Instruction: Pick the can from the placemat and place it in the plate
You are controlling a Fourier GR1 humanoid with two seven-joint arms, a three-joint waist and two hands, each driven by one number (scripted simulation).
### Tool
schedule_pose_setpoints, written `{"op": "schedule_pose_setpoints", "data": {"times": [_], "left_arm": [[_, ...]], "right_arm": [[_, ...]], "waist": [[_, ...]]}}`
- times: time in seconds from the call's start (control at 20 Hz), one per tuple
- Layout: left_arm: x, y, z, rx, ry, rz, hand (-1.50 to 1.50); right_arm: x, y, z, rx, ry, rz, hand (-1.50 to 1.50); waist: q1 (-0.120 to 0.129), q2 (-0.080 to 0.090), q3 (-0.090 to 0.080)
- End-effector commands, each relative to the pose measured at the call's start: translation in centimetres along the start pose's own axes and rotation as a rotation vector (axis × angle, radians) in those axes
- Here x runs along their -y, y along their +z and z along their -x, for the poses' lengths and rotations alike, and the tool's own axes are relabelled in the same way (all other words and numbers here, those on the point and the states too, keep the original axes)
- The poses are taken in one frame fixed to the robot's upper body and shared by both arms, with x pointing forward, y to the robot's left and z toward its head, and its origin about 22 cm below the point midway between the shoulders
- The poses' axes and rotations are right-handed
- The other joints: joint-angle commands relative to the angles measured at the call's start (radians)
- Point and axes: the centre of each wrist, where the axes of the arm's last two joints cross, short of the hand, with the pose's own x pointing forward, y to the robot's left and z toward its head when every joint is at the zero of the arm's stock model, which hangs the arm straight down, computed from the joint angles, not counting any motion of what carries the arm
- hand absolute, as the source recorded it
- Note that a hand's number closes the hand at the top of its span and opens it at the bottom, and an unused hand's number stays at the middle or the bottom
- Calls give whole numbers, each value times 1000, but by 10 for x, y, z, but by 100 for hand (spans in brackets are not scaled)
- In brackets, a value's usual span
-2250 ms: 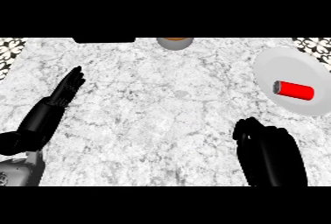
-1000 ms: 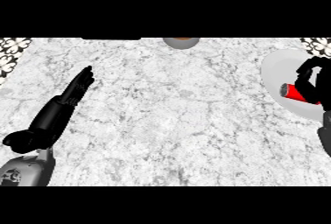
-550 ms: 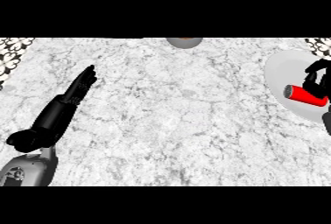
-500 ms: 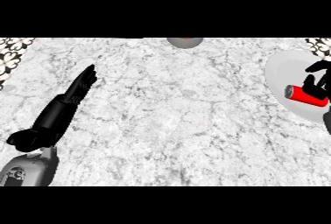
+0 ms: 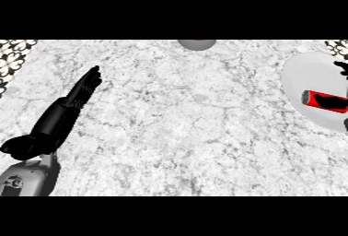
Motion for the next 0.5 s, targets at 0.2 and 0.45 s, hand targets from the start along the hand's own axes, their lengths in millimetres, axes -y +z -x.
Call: {"op": "schedule_pose_setpoints", "data": {"times": [0.2,0.45], "left_arm": [[-4,-2,6,-6,-21,1,0],[-9,4,-1,-21,-7,-25,0]], "right_arm": [[15,-7,12,165,-185,89,-150],[19,-11,6,176,-557,46,-150]], "waist": [[-13,-2,0],[-34,-16,0]]}}
